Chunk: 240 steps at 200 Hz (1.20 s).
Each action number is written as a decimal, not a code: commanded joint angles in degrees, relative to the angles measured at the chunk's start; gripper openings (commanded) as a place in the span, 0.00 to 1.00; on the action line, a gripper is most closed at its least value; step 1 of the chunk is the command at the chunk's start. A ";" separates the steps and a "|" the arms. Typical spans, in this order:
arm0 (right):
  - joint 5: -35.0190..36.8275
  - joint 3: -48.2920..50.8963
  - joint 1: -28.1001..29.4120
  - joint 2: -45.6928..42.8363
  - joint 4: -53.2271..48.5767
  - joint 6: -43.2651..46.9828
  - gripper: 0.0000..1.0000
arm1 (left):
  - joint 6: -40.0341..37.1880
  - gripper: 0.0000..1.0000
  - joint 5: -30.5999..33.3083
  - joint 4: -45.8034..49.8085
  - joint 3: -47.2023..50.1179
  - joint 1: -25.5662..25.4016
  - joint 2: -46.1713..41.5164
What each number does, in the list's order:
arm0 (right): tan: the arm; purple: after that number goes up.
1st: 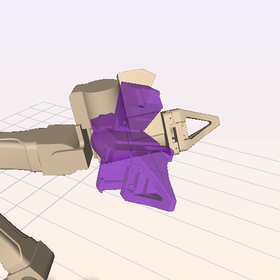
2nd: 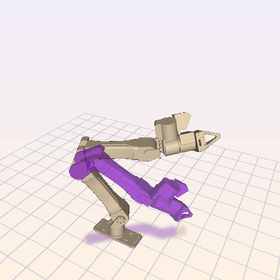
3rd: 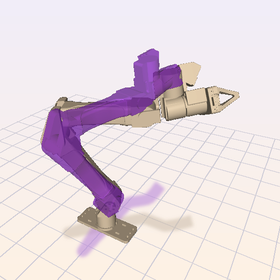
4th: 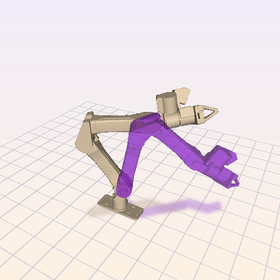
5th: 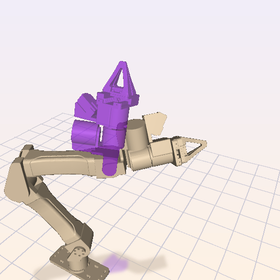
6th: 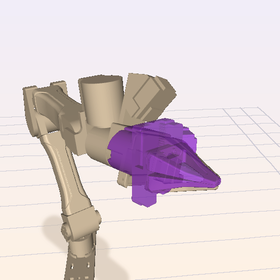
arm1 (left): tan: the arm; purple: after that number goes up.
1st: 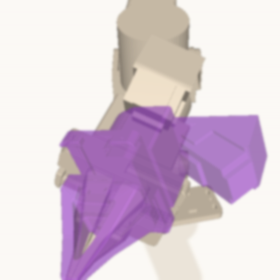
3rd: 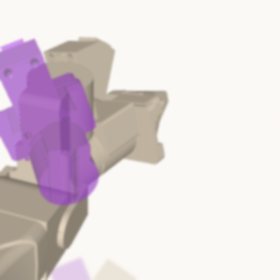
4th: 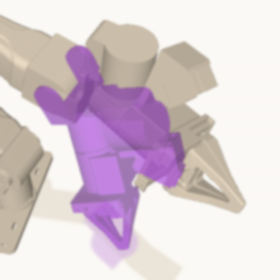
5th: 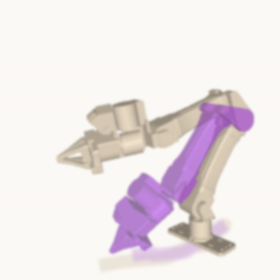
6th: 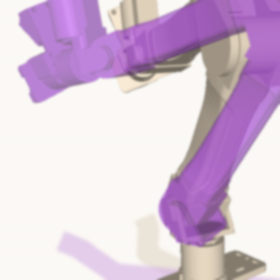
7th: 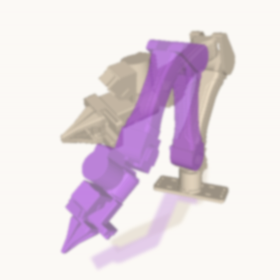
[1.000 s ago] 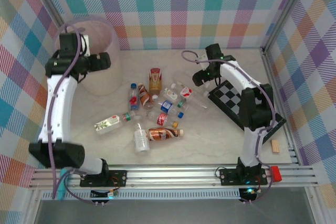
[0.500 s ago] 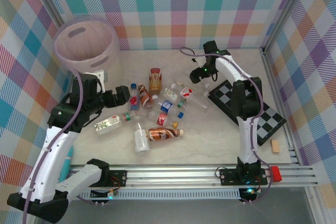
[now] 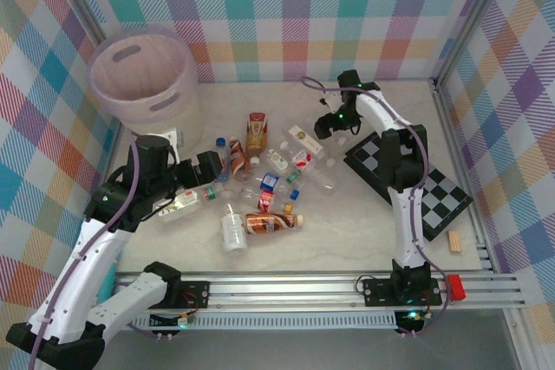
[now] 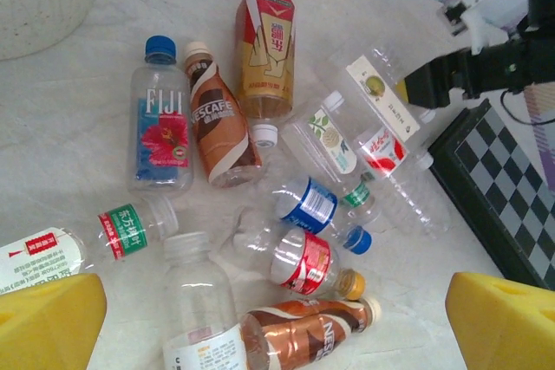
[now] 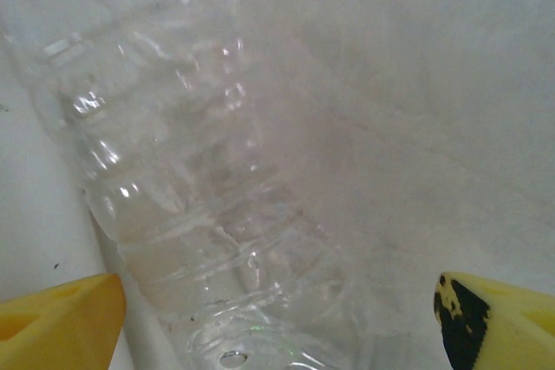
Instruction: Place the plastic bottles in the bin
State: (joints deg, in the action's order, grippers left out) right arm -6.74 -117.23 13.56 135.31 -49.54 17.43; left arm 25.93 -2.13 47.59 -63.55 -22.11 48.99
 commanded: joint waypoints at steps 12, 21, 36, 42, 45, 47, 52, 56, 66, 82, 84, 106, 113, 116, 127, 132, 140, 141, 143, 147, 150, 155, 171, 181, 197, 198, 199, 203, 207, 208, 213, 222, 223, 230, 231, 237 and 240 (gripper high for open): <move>-1.32 -0.92 0.10 1.48 -4.35 -3.36 0.92 | -0.49 1.00 -2.85 -1.72 -1.53 -0.74 2.36; -0.26 -1.73 0.06 1.88 -4.75 -4.60 0.93 | -0.99 1.00 -3.31 -1.90 -2.16 -0.72 3.80; -0.56 -1.70 -0.18 1.41 -4.36 -6.70 0.91 | -1.33 1.00 -3.79 -3.05 -2.76 -0.73 5.25; -1.24 -1.38 -0.25 1.08 -3.62 -7.34 0.90 | -1.67 1.00 -4.29 -3.69 -2.89 -0.74 5.71; -1.45 -1.19 -0.21 0.95 -3.31 -7.73 0.89 | -1.68 1.00 -4.60 -3.90 -2.94 -0.74 5.90; -1.61 -1.14 -0.23 0.93 -3.16 -7.93 0.89 | -1.74 1.00 -4.74 -4.08 -2.97 -0.74 6.00; -1.95 -1.29 -0.20 1.12 -3.15 -8.30 0.88 | -1.81 1.00 -5.29 -4.53 -2.98 -0.74 6.52; -2.21 -1.61 -0.20 1.37 -3.34 -8.52 0.88 | -1.89 1.00 -5.94 -4.80 -3.03 -0.74 6.87; -2.46 -2.93 -0.21 2.39 -4.26 -9.31 0.86 | -2.28 1.00 -7.58 -5.48 -2.94 -0.74 7.94; -2.71 -4.02 -0.20 3.44 -4.14 -9.97 0.85 | -2.38 1.00 -9.92 -7.76 -1.59 -0.69 9.26; -2.78 -4.03 -0.20 3.58 -4.09 -10.03 0.85 | -2.34 1.00 -10.20 -8.10 -1.34 -0.73 9.43; -3.12 -5.58 -0.28 4.65 -4.73 -10.23 0.78 | -0.48 1.00 -11.93 -12.91 1.19 -0.69 10.04; -2.60 -6.02 -0.38 4.71 -5.11 -10.23 0.75 | 0.69 1.00 -11.93 -14.50 2.04 -0.74 9.85; -2.43 -6.12 -0.44 4.72 -5.15 -10.35 0.74 | 1.10 1.00 -12.00 -15.19 2.43 -0.69 9.73; -2.30 -5.92 -1.00 4.19 -5.06 -10.39 0.69 | 2.62 1.00 -12.20 -17.84 3.94 -0.74 9.50; -2.18 -5.69 -1.36 3.82 -4.79 -10.57 0.67 | 3.19 1.00 -12.20 -18.87 4.46 -0.69 9.53; -1.78 -5.33 -2.07 3.21 -4.17 -10.95 0.64 | 4.18 1.00 -12.47 -20.26 5.08 -0.74 9.89; -1.78 -5.26 -2.19 3.12 -4.08 -11.03 0.64 | 4.29 1.00 -12.51 -20.35 5.18 -0.74 9.98; -1.78 -5.22 -2.37 2.99 -3.92 -11.13 0.63 | 4.52 1.00 -12.60 -20.66 5.32 -0.77 10.11; -1.78 -5.12 -2.86 2.60 -3.67 -11.35 0.62 | 5.08 1.00 -12.89 -21.25 5.46 -0.67 10.39; -1.86 -5.11 -3.13 2.33 -3.64 -11.36 0.61 | 5.71 1.00 -13.24 -21.71 5.60 -0.74 10.59; -2.12 -5.11 -3.75 1.89 -3.70 -11.37 0.60 | 6.67 1.00 -13.72 -22.74 5.86 -0.78 10.85; -3.56 -4.69 -5.30 -0.14 -3.74 -13.48 0.57 | 9.50 1.00 -14.89 -25.23 6.02 -0.98 11.08; -3.97 -3.60 -5.81 -1.79 -3.44 -12.95 0.56 | 10.99 1.00 -15.05 -26.67 6.15 -1.09 10.66; -2.94 -2.72 -6.26 -4.31 -3.16 -12.30 0.55 | 12.58 1.00 -14.34 -28.53 6.81 -1.16 9.72; -2.80 -2.73 -6.26 -4.46 -3.22 -12.32 0.55 | 12.66 1.00 -14.28 -28.66 6.79 -1.17 9.67; -2.69 -2.74 -6.31 -4.58 -3.43 -11.36 0.55 | 12.74 1.00 -14.20 -28.76 6.83 -1.18 9.61; -2.17 -2.66 -6.35 -5.15 -3.86 -10.22 0.55 | 12.89 1.00 -14.11 -29.13 6.99 -1.22 9.44; -1.66 -2.47 -6.44 -5.86 -4.02 -9.98 0.55 | 13.12 1.00 -14.07 -29.59 7.13 -1.33 9.31; -1.55 -2.43 -6.44 -6.07 -4.05 -9.88 0.55 | 13.15 1.00 -14.10 -29.76 7.17 -1.35 9.34; -1.12 -1.82 -6.52 -7.34 -3.93 -9.72 0.55 | 13.66 1.00 -14.22 -30.67 7.37 -1.40 9.26; -1.34 0.00 -6.82 -9.99 -3.54 -9.82 0.55 | 15.02 1.00 -14.99 -33.79 8.00 -1.72 9.36; -1.39 0.12 -6.85 -10.29 -3.50 -9.80 0.55 | 15.15 1.00 -15.13 -34.19 8.13 -1.76 9.37; -2.04 2.27 -6.96 -12.82 -2.82 -10.10 0.55 | 16.71 1.00 -16.07 -37.25 9.15 -2.21 9.56; -2.13 2.58 -6.97 -13.20 -2.75 -10.16 0.55 | 16.83 1.00 -16.15 -37.85 9.32 -2.36 9.60; -2.92 4.72 -7.10 -15.63 -1.83 -10.38 0.54 | 18.36 1.00 -16.68 -41.26 10.29 -3.19 9.80; -3.50 5.64 -7.07 -16.90 -1.45 -10.49 0.55 | 19.06 1.00 -16.88 -43.03 10.85 -3.61 9.88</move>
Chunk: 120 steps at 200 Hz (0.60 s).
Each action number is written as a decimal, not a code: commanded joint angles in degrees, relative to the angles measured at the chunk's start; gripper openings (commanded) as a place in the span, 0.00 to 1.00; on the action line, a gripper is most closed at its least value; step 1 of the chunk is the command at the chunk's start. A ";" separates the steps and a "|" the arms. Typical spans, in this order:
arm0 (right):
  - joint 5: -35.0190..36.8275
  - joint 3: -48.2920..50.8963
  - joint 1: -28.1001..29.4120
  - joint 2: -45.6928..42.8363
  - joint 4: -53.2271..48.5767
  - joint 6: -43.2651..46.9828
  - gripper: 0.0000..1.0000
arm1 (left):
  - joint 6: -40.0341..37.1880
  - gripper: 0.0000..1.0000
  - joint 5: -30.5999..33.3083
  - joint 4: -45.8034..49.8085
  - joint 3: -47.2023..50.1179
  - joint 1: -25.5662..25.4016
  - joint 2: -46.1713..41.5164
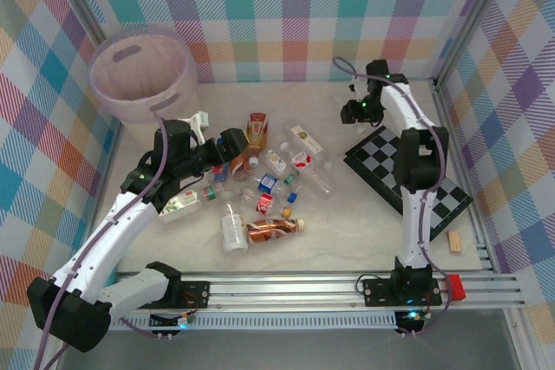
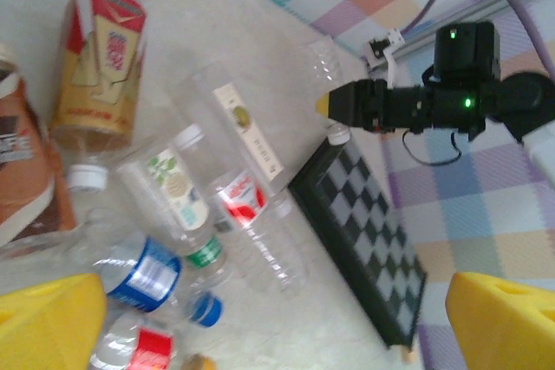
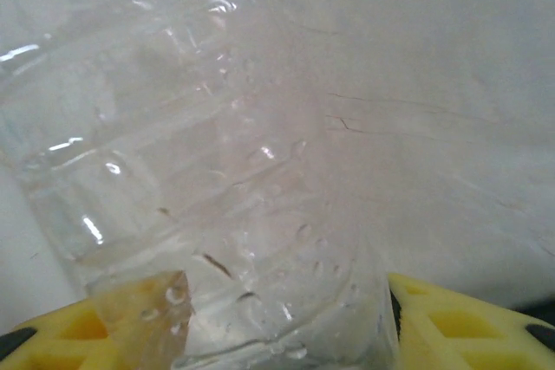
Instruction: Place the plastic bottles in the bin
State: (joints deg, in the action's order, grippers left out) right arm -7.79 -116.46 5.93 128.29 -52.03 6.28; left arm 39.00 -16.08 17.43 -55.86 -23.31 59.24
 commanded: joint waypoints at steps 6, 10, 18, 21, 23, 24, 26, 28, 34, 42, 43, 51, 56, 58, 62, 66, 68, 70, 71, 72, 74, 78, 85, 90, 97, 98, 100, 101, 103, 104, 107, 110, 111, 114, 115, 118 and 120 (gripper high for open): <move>-3.36 7.38 0.53 -12.39 1.92 0.45 0.54 | 7.25 1.00 -3.33 -16.09 4.00 -3.19 0.05; -4.35 9.09 0.57 -14.08 2.50 0.13 0.55 | 7.77 1.00 -3.48 -17.89 4.40 -3.75 0.50; -6.61 12.08 0.56 -17.41 3.69 -0.21 0.54 | 8.61 1.00 -3.83 -20.44 4.36 -4.94 1.71; -7.85 13.14 0.57 -18.55 4.17 -1.19 0.54 | 8.76 1.00 -3.83 -21.15 4.17 -5.43 2.07; -8.49 13.91 0.57 -19.36 4.47 -2.15 0.54 | 8.82 1.00 -3.84 -21.61 4.06 -5.78 2.38; -8.92 14.25 0.57 -19.77 4.61 -2.37 0.54 | 8.86 1.00 -3.77 -21.81 4.03 -5.96 2.55; -9.64 14.91 0.57 -20.56 4.93 -2.82 0.54 | 8.89 1.00 -3.67 -22.17 3.90 -6.31 2.81; -10.72 15.64 0.61 -21.36 5.30 -3.22 0.54 | 8.94 1.00 -3.45 -22.46 3.80 -6.68 3.05; -13.15 17.76 0.66 -23.50 6.48 -4.60 0.54 | 9.15 1.00 -2.61 -23.54 3.49 -7.96 3.68; -15.83 20.70 0.97 -26.83 7.76 -6.77 0.55 | 9.37 1.00 -1.31 -25.06 3.21 -9.76 4.35; -15.93 21.08 1.04 -27.29 8.01 -7.19 0.55 | 9.40 1.00 -1.06 -25.25 3.12 -9.97 4.46; -16.16 24.99 1.62 -30.97 10.02 -10.23 0.55 | 9.67 1.00 0.38 -26.53 2.93 -11.50 5.07; -16.50 27.75 2.15 -33.24 11.64 -11.80 0.55 | 9.69 1.00 1.15 -27.24 2.67 -12.74 5.55; -16.69 28.87 2.41 -34.37 12.27 -12.34 0.55 | 9.69 1.00 1.51 -27.44 2.61 -13.15 5.71; -17.27 31.01 2.92 -36.23 13.94 -13.49 0.55 | 9.69 1.00 2.07 -27.72 2.38 -13.99 6.10; -18.14 33.02 3.44 -37.96 15.26 -14.34 0.55 | 9.69 1.00 2.52 -27.97 2.20 -14.62 6.47; -18.51 33.86 3.73 -38.76 15.88 -14.89 0.55 | 9.64 1.00 2.71 -28.15 2.06 -14.91 6.62; -18.73 34.75 4.02 -39.50 16.41 -15.27 0.54 | 9.61 1.00 2.78 -28.33 2.04 -15.27 6.88; -18.92 35.13 4.18 -39.86 16.60 -15.39 0.54 | 9.61 1.00 2.97 -28.46 2.01 -15.49 6.95; -19.10 35.50 4.35 -40.22 16.78 -15.45 0.54 | 9.60 1.00 3.06 -28.61 1.99 -15.65 7.03; -19.41 36.15 4.70 -40.68 17.07 -15.74 0.54 | 9.67 1.00 3.24 -28.88 1.94 -15.87 7.23; -19.75 37.25 5.44 -41.89 17.51 -16.13 0.53 | 9.69 1.00 3.58 -29.44 1.91 -16.42 7.57; -20.50 38.58 6.84 -43.51 17.66 -16.47 0.53 | 9.86 1.00 4.16 -30.36 1.82 -17.14 8.25; -21.03 39.19 7.92 -44.40 17.38 -16.30 0.53 | 9.94 1.00 4.45 -30.95 1.86 -17.51 8.71; -21.88 39.98 9.47 -45.41 17.01 -16.02 0.53 | 10.10 1.00 5.02 -31.57 1.87 -18.17 9.31; -21.94 40.08 9.72 -45.59 16.94 -15.94 0.52 | 10.16 1.00 5.06 -31.66 1.88 -18.26 9.44; -22.05 40.33 10.17 -45.87 16.96 -15.86 0.52 | 10.25 1.00 5.15 -31.87 1.89 -18.37 9.61; -22.12 40.47 10.34 -46.03 17.00 -15.86 0.52 | 10.32 1.00 5.21 -31.94 1.89 -18.40 9.72; -22.12 40.69 10.79 -46.33 17.02 -15.86 0.52 | 10.37 1.00 5.25 -32.22 1.82 -18.50 9.94; -22.10 40.78 11.04 -46.44 17.03 -15.91 0.52 | 10.43 1.00 5.26 -32.34 1.81 -18.55 10.07; -22.20 41.13 11.60 -46.87 17.16 -16.03 0.52 | 10.54 1.00 5.26 -32.68 1.80 -18.74 10.52; -22.31 41.43 12.32 -47.19 17.26 -16.10 0.52 | 10.64 1.00 5.27 -32.98 1.66 -18.88 10.87; -22.33 41.55 12.55 -47.31 17.29 -16.12 0.52 | 10.65 1.00 5.27 -33.03 1.60 -18.92 10.92; -22.62 41.89 13.16 -47.72 17.39 -16.25 0.52 | 10.65 1.00 5.19 -33.29 1.56 -19.12 11.28; -22.66 41.95 13.33 -47.80 17.39 -16.28 0.52 | 10.65 1.00 5.23 -33.36 1.46 -19.18 11.35; -22.90 42.33 13.92 -48.12 17.54 -16.41 0.52 | 10.69 1.00 5.24 -33.42 1.28 -19.29 11.74; -22.97 42.54 14.28 -48.39 17.74 -16.53 0.52 | 10.66 1.00 5.26 -33.42 1.12 -19.31 11.98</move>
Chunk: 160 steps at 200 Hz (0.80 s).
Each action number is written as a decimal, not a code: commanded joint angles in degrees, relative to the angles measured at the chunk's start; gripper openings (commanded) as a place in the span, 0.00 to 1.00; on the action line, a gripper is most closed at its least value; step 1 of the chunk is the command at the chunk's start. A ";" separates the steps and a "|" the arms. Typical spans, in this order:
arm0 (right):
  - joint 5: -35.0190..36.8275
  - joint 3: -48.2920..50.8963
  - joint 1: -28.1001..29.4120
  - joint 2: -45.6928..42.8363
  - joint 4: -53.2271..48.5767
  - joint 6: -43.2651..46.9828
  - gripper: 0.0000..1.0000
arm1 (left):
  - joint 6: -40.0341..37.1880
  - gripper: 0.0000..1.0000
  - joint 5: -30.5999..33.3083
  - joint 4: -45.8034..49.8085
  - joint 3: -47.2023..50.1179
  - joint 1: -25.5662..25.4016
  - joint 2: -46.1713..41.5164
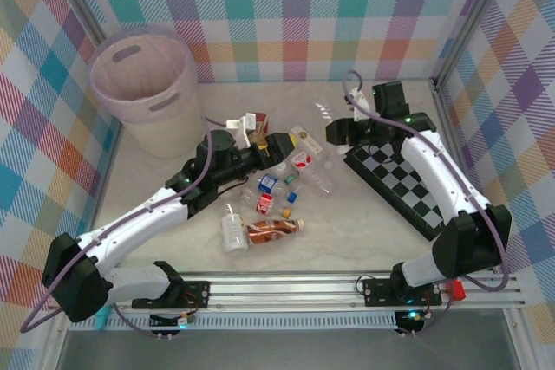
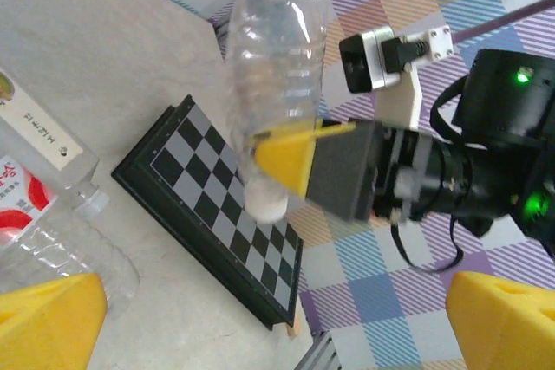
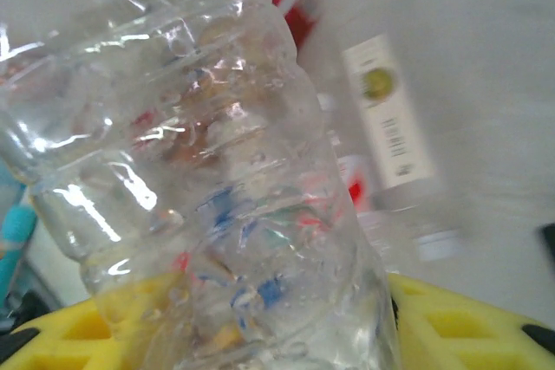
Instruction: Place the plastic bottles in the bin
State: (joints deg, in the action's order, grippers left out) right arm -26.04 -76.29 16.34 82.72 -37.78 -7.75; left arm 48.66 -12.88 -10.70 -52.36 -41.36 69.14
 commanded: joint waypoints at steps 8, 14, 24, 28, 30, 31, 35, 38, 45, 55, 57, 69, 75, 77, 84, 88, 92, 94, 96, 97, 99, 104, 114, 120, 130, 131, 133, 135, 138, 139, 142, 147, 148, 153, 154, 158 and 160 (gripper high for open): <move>-4.87 3.09 5.33 -3.47 4.09 -3.28 0.51 | 0.99 1.00 2.27 -5.22 -2.82 -1.31 3.15; -5.07 3.50 6.32 -3.86 4.49 -3.54 0.51 | 0.99 1.00 2.61 -5.30 -3.08 -1.30 3.91; -3.26 3.74 8.00 -4.31 4.31 -3.76 0.51 | 0.97 1.00 2.95 -6.51 -3.36 -1.27 5.05; -2.01 3.48 8.66 -4.24 3.56 -3.63 0.51 | 1.07 1.00 3.00 -7.38 -3.37 -1.35 5.57; -1.49 3.29 9.03 -4.17 3.21 -3.42 0.51 | 1.14 1.00 2.96 -7.75 -3.45 -1.33 5.76; -1.30 3.23 9.22 -4.15 3.05 -3.29 0.51 | 1.16 1.00 2.96 -7.89 -3.45 -1.34 5.88; -0.73 3.09 9.69 -4.14 2.61 -2.90 0.51 | 1.30 1.00 2.95 -8.30 -3.67 -1.27 6.21; -0.61 3.01 10.02 -4.14 2.51 -2.62 0.51 | 1.34 1.00 2.95 -8.44 -3.88 -1.31 6.54; -0.49 3.06 10.56 -4.14 2.83 -2.47 0.52 | 1.45 1.00 2.91 -8.50 -4.55 -1.35 7.25; -1.58 3.16 11.05 -4.30 3.40 -2.78 0.52 | 1.76 1.00 3.07 -8.72 -5.31 -1.27 8.37; -1.80 3.16 11.14 -4.36 3.48 -2.84 0.51 | 1.82 1.00 3.29 -8.72 -5.46 -1.29 8.51; -2.69 3.38 11.61 -4.83 4.31 -3.56 0.52 | 2.27 1.00 4.25 -8.81 -6.25 -1.29 9.64; -3.14 3.43 11.82 -5.01 4.78 -3.75 0.52 | 2.40 1.00 4.82 -8.73 -6.69 -1.27 10.17; -3.20 3.56 11.86 -5.06 4.81 -3.76 0.52 | 2.40 1.00 5.00 -8.73 -6.77 -1.26 10.30; -3.37 3.44 11.95 -5.11 4.90 -3.72 0.52 | 2.64 0.99 5.88 -9.14 -6.88 -1.27 10.70; -3.22 3.35 11.95 -5.04 4.84 -3.71 0.52 | 2.74 0.98 6.14 -9.49 -6.92 -1.24 10.88; -3.01 3.28 11.98 -4.94 4.68 -3.67 0.52 | 2.90 0.96 6.16 -9.93 -7.00 -1.22 11.13; -2.86 3.26 11.99 -4.93 4.79 -3.68 0.52 | 2.96 0.95 6.13 -10.12 -7.02 -1.14 11.33; -2.87 3.26 11.97 -4.93 4.81 -3.68 0.52 | 3.13 0.94 6.12 -10.31 -7.07 -1.10 11.44; -2.83 3.17 12.05 -4.89 4.82 -3.63 0.52 | 3.21 0.94 6.12 -10.39 -7.06 -1.09 11.53; -2.73 3.17 12.03 -4.81 4.80 -3.67 0.52 | 3.37 0.93 5.96 -10.55 -7.17 -1.09 11.69; -2.63 3.20 12.03 -4.80 4.82 -3.67 0.52 | 3.60 0.92 5.63 -10.99 -7.29 -1.04 12.18; -3.26 3.59 12.10 -4.76 6.12 -4.13 0.52 | 4.04 0.90 4.89 -11.66 -7.80 -0.79 13.08; -4.07 3.98 12.11 -4.67 7.09 -4.44 0.51 | 4.30 0.88 4.64 -11.99 -8.01 -0.66 13.79; -4.97 4.04 12.20 -4.19 7.84 -4.89 0.51 | 4.86 0.82 3.90 -12.89 -8.20 -0.35 14.63; -5.07 4.04 12.17 -4.17 7.91 -4.90 0.51 | 4.95 0.82 3.82 -13.00 -8.24 -0.32 14.71; -5.16 4.11 12.21 -4.15 8.01 -4.91 0.51 | 5.08 0.81 3.72 -13.27 -8.27 -0.24 14.90; -5.22 4.06 12.16 -4.10 8.17 -4.91 0.52 | 5.25 0.80 3.56 -13.44 -8.28 -0.17 15.02; -5.25 4.08 12.26 -4.02 8.29 -4.91 0.51 | 5.44 0.79 3.45 -13.75 -8.29 -0.16 15.29; -5.34 4.11 12.29 -3.99 8.36 -4.91 0.51 | 5.50 0.78 3.42 -13.79 -8.29 -0.14 15.35; -5.41 4.13 12.28 -3.90 8.47 -4.91 0.52 | 5.70 0.76 3.28 -14.16 -8.30 -0.05 15.51; -5.36 4.06 12.27 -3.80 8.62 -4.86 0.51 | 5.94 0.73 3.08 -14.63 -8.41 -0.05 15.83; -5.30 4.05 12.29 -3.80 8.65 -4.84 0.52 | 6.02 0.72 3.02 -14.62 -8.44 -0.04 15.84; -5.00 4.00 12.32 -3.68 8.62 -4.82 0.52 | 6.07 0.69 2.81 -14.65 -8.61 0.04 16.08; -4.91 3.98 12.28 -3.65 8.61 -4.86 0.51 | 6.08 0.68 2.71 -14.68 -8.71 0.05 16.14; -4.68 3.89 12.31 -3.55 8.66 -4.82 0.52 | 6.09 0.66 2.44 -14.63 -8.86 0.03 16.32; -4.53 3.81 12.31 -3.47 8.55 -4.82 0.52 | 6.09 0.65 2.36 -14.53 -8.89 0.11 16.43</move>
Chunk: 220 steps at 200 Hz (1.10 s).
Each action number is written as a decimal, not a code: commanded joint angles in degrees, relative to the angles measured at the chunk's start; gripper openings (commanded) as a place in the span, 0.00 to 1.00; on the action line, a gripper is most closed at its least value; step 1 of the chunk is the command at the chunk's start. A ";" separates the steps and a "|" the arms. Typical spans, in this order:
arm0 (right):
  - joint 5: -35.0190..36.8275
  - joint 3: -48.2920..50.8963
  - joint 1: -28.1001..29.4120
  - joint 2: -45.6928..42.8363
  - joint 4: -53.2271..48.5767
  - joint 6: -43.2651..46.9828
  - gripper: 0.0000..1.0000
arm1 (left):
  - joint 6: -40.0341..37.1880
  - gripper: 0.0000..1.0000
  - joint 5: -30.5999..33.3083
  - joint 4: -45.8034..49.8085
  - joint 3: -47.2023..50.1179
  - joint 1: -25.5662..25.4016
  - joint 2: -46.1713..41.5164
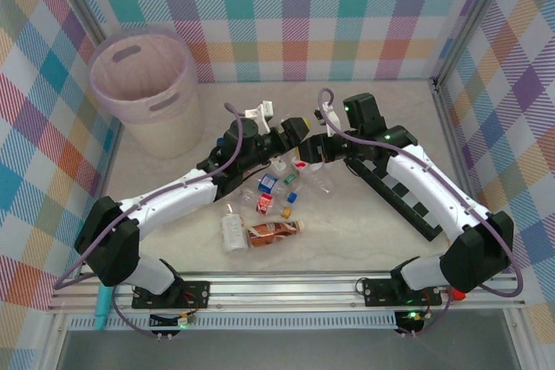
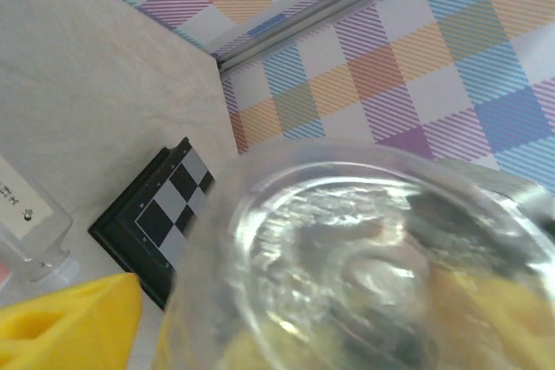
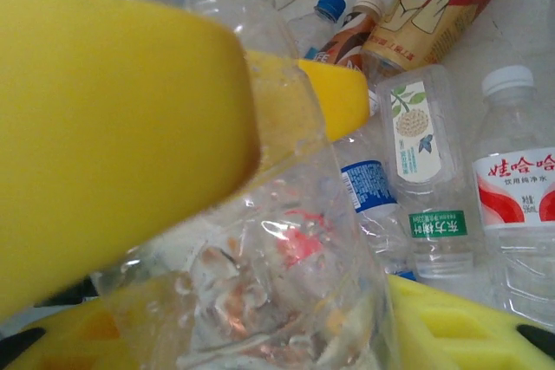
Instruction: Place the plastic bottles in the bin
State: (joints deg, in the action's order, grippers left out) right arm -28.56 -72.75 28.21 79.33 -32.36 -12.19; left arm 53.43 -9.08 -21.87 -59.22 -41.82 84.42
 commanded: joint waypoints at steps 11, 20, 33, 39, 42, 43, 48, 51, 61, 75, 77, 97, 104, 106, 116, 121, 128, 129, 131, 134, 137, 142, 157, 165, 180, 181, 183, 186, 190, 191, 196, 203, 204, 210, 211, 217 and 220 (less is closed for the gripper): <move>-1.47 -0.15 0.42 0.25 2.94 -0.19 0.52 | 1.19 0.61 -1.47 -2.92 -2.20 0.73 1.14; -1.27 -0.28 0.45 0.53 2.73 -0.16 0.53 | 1.15 0.58 -1.55 -2.45 -2.19 1.08 1.14; -0.87 -0.65 0.47 1.07 2.40 0.16 0.56 | 1.15 0.54 -2.04 -2.22 -2.37 1.60 0.90; -0.56 -0.85 0.42 1.24 2.20 0.31 0.59 | 1.15 0.53 -2.30 -1.94 -2.52 1.81 0.91; -0.39 -0.97 0.40 1.33 2.05 0.44 0.61 | 1.11 0.53 -2.42 -1.72 -2.67 2.02 0.92; -0.33 -1.02 0.42 1.34 2.00 0.51 0.61 | 1.08 0.53 -2.51 -1.66 -2.71 2.10 0.92; -0.03 -1.28 0.40 1.48 1.74 0.75 0.64 | 0.85 0.52 -2.85 -1.22 -2.99 2.32 0.92; 0.11 -1.45 0.46 1.52 1.44 0.96 0.67 | 0.64 0.52 -3.02 -0.87 -3.15 2.51 0.92; 0.80 -2.46 0.45 1.79 0.00 1.88 0.77 | -0.09 0.53 -3.66 0.62 -3.93 3.28 0.87; 2.35 -4.14 0.36 1.84 -3.00 4.19 0.91 | -1.67 0.52 -4.68 3.47 -5.24 4.79 0.53; 2.62 -4.28 0.36 1.80 -3.44 4.49 0.93 | -2.08 0.52 -4.82 4.06 -5.52 5.06 0.49; 5.98 -4.57 -0.38 0.30 -5.46 5.87 1.00 | -6.58 0.52 -5.91 11.64 -9.22 8.35 -0.40; 7.35 -4.11 -0.88 -0.36 -5.44 5.46 0.99 | -8.14 0.52 -6.43 14.29 -10.69 9.65 -0.78; 7.81 -3.90 -0.96 -0.70 -5.39 5.34 0.99 | -8.62 0.52 -6.57 15.01 -11.17 10.14 -0.82; 9.21 -2.63 -1.48 -2.00 -4.67 4.95 0.99 | -10.87 0.51 -7.15 18.54 -13.44 12.24 -1.61; 9.62 -2.09 -1.80 -2.46 -4.37 4.88 0.99 | -12.12 0.51 -7.36 20.29 -14.59 13.37 -2.02; 10.08 -1.56 -2.05 -3.05 -4.48 4.89 0.99 | -13.73 0.51 -7.58 22.55 -16.35 15.05 -2.54; 10.14 -1.50 -2.03 -3.13 -4.56 4.85 0.99 | -13.98 0.51 -7.60 22.96 -16.58 15.25 -2.57; 10.22 -1.40 -2.08 -3.17 -4.67 4.88 1.00 | -14.43 0.50 -7.68 23.63 -17.05 15.76 -2.79; 10.36 -1.29 -2.12 -3.15 -4.72 4.81 1.00 | -14.97 0.49 -7.82 24.52 -17.76 16.58 -2.96; 10.50 -1.23 -2.11 -3.21 -4.87 4.76 1.00 | -15.45 0.48 -8.03 25.18 -18.48 17.27 -3.17; 10.79 -1.02 -2.19 -3.15 -5.13 4.67 0.99 | -16.07 0.47 -8.52 26.04 -19.48 18.77 -3.43; 11.24 -0.44 -2.19 -3.13 -5.63 4.46 0.99 | -17.28 0.33 -10.32 26.96 -22.32 23.16 -3.96; 11.29 -0.12 -2.19 -3.04 -5.52 4.29 0.99 | -17.26 0.27 -11.38 26.42 -23.73 25.64 -3.82; 11.09 0.15 -2.19 -2.88 -5.77 4.09 1.00 | -16.89 0.22 -13.19 26.70 -27.19 29.84 -2.87; 11.08 0.11 -2.19 -2.87 -5.82 4.09 1.00 | -16.92 0.22 -13.26 26.70 -27.49 30.12 -2.82; 11.11 0.01 -2.19 -2.87 -5.90 4.05 1.00 | -17.01 0.22 -13.47 26.88 -27.98 30.53 -2.61; 11.07 0.06 -2.19 -2.87 -6.07 4.03 0.99 | -17.28 0.22 -13.56 27.19 -28.80 31.28 -2.33; 11.11 -0.03 -2.19 -2.86 -6.35 4.09 1.00 | -17.51 0.21 -13.62 27.51 -29.68 32.21 -1.85; 11.13 -0.07 -2.19 -2.86 -6.42 4.10 1.00 | -17.58 0.21 -13.61 27.68 -29.88 32.44 -1.78; 11.20 -0.10 -2.19 -2.94 -6.68 4.18 1.00 | -17.81 0.20 -13.68 28.04 -31.27 33.65 -1.27; 11.48 -0.18 -2.17 -3.08 -7.20 4.26 0.99 | -18.02 0.18 -13.80 28.40 -32.96 35.01 -0.43; 11.53 -0.19 -2.23 -3.10 -7.33 4.27 0.99 | -18.10 0.18 -13.83 28.47 -33.14 35.25 -0.33; 12.02 -0.18 -2.19 -3.29 -7.83 4.38 0.99 | -18.11 0.17 -13.86 28.83 -34.30 36.73 0.45; 12.12 -0.14 -2.19 -3.34 -7.86 4.37 0.99 | -18.15 0.17 -13.86 28.86 -34.47 36.95 0.55; 12.56 -0.18 -2.18 -3.59 -8.21 4.44 0.99 | -17.80 0.17 -13.94 28.91 -35.30 38.40 1.37; 12.75 -0.03 -2.19 -3.66 -8.57 4.49 1.00 | -17.59 0.18 -14.13 28.86 -35.65 39.12 1.78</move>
State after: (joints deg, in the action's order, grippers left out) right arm -17.21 -73.12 25.93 76.71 -38.41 -8.29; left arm 37.34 -20.60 4.91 -90.94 -6.74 83.61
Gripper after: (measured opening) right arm 0.994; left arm 0.276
